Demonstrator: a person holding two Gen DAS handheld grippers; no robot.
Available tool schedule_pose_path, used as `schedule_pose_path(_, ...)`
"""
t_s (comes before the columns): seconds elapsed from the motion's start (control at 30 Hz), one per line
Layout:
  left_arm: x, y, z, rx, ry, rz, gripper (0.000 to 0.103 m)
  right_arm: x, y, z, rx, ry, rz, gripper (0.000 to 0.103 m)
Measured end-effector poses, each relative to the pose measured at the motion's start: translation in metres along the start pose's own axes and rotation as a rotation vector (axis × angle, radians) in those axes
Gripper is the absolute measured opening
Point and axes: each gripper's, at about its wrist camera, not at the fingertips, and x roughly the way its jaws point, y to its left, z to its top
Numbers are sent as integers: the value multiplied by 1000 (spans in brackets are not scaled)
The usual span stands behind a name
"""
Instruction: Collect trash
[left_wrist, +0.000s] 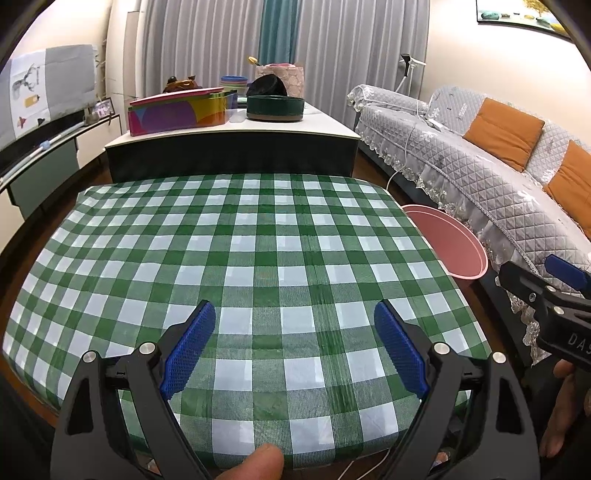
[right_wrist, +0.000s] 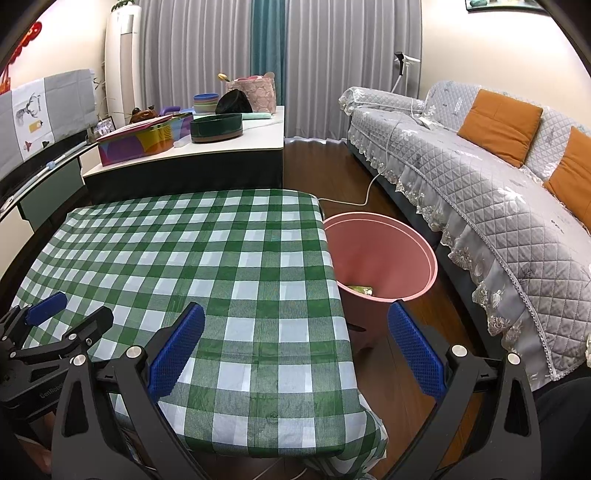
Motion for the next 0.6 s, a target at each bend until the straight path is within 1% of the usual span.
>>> schedule_pose_path(0.23, 1, 1, 0, -5, 4, 6, 85, 0, -1, -1, 1, 0, 0, 98)
schedule_pose_path(0.37, -1, 1, 0, -8, -14, 3, 85, 0, -1, -1, 1, 0, 0, 98)
schedule_pose_path(0.6, 3, 0, 1, -12, 6, 12, 86, 0, -1, 0, 0, 0, 0, 98)
